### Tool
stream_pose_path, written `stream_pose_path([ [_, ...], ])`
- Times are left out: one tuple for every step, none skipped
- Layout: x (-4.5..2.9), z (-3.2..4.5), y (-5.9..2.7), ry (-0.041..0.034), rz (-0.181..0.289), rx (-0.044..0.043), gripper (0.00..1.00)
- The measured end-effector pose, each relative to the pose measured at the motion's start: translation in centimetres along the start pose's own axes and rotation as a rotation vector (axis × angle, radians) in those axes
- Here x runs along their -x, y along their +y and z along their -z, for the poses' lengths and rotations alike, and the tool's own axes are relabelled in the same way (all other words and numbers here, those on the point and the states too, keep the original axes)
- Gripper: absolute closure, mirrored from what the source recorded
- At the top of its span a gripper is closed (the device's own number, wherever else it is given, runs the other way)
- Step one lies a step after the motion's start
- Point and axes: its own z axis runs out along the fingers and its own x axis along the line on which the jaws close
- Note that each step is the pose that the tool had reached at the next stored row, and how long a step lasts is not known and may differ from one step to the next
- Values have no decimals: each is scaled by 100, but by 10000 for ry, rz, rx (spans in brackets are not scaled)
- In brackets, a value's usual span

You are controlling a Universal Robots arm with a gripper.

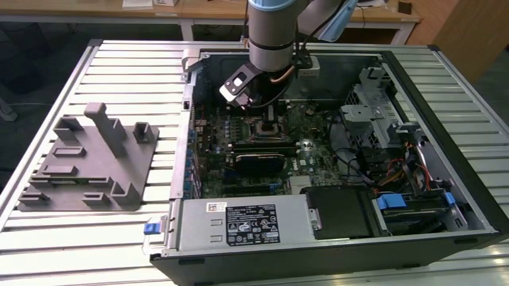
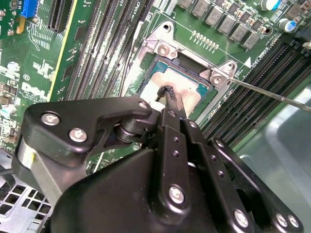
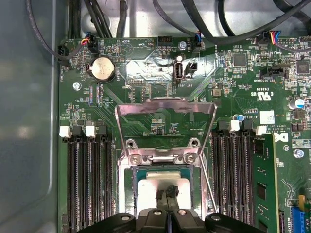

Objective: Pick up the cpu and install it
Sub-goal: 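Place the cpu into insertion slot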

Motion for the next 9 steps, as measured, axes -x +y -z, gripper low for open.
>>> stream_pose_path([
  [0,0,0,0,0,0,89],
  [0,0,0,0,0,0,89],
  [0,-1,0,1,0,0,89],
  [0,-2,0,0,0,0,89],
  [0,-7,-1,0,0,-2,89],
  [1,-11,-1,-3,0,-4,89],
  [1,-12,-2,-4,0,-5,89],
  [1,-13,-1,-3,-1,-4,89],
  [0,-14,-1,0,-1,-3,89],
])
